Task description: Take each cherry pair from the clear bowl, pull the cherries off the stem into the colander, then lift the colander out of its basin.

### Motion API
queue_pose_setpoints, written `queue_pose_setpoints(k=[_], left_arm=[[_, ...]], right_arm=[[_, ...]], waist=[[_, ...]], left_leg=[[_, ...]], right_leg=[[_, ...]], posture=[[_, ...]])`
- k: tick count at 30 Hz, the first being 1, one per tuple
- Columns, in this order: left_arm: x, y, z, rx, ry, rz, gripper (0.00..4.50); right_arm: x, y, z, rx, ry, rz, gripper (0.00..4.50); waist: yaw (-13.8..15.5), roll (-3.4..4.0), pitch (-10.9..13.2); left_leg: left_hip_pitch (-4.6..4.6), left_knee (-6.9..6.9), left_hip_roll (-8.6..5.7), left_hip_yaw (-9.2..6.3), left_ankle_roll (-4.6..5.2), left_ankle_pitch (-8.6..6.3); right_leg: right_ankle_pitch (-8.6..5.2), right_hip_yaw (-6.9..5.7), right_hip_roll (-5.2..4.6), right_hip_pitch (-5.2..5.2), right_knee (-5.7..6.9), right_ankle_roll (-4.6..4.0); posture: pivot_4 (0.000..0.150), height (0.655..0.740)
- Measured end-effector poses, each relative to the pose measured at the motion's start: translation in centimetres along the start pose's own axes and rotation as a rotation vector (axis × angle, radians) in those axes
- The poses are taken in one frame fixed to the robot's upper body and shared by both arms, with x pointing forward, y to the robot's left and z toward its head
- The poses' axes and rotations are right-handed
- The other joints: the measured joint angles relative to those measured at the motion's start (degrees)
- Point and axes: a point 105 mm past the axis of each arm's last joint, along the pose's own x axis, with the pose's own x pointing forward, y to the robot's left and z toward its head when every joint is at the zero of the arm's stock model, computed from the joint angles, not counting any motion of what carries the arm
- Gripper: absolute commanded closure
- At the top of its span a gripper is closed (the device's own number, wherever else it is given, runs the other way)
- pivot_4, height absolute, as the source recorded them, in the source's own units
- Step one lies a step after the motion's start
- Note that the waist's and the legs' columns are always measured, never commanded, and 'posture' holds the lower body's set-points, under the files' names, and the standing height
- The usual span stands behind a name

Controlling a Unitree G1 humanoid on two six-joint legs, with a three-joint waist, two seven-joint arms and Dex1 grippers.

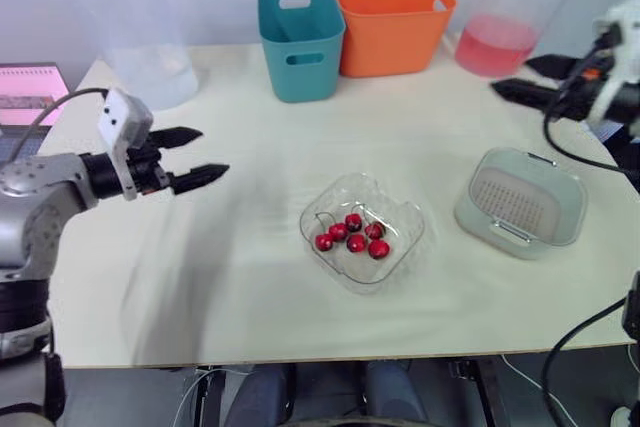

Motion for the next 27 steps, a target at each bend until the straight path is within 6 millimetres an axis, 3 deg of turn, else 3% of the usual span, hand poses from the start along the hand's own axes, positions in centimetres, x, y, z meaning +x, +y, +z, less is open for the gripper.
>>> queue_pose_setpoints(k=[3,6,10,11,17,27], left_arm=[[-0.2,-3.1,-0.5,-0.014,0.08,-0.138,0.0],[-0.5,-4.8,-1.5,-0.016,0.156,-0.203,0.0],[-0.3,-5.6,-2.0,-0.009,0.172,-0.22,0.0],[-0.3,-5.6,-2.1,-0.012,0.174,-0.219,0.0],[0.1,-6.4,-2.4,-0.002,0.175,-0.215,0.0],[0.3,-6.6,-2.3,-0.005,0.162,-0.203,0.0]], right_arm=[[2.4,4.6,-1.5,-0.021,0.132,0.147,0.06],[4.9,8.8,-4.3,-0.021,0.255,0.254,0.06],[6.7,12.3,-7.3,-0.038,0.361,0.33,1.24],[6.9,12.9,-7.5,-0.052,0.367,0.341,1.77],[8.6,15.0,-8.3,-0.177,0.404,0.353,1.77],[10.0,15.8,-9.9,-0.337,0.452,0.36,1.77]], waist=[[0.4,-0.01,0.0],[0.9,-0.03,0.0],[1.8,-0.02,0.0],[1.9,-0.02,0.0],[1.7,-0.05,0.0],[1.7,-0.05,0.0]], left_leg=[[-0.03,0.03,-0.02,-0.06,0.07,-0.04],[-0.03,0.04,-0.04,-0.05,0.08,-0.05],[-0.08,0.05,-0.06,-0.03,0.07,-0.05],[-0.08,0.06,-0.07,-0.03,0.07,-0.05],[-0.08,0.02,-0.05,-0.02,0.06,-0.04],[-0.08,0.03,-0.05,-0.02,0.05,-0.03]], right_leg=[[0.0,0.01,-0.01,-0.01,0.0,0.0],[0.01,0.02,-0.02,0.01,-0.03,-0.02],[0.02,0.05,-0.02,-0.06,-0.03,-0.03],[0.02,0.04,-0.02,-0.06,-0.03,-0.03],[0.03,0.04,-0.01,-0.11,-0.02,-0.05],[0.03,0.04,0.01,-0.11,-0.02,-0.05]], posture=[[0.15,0.74],[0.15,0.74],[0.15,0.74],[0.15,0.74],[0.15,0.74],[0.15,0.74]])
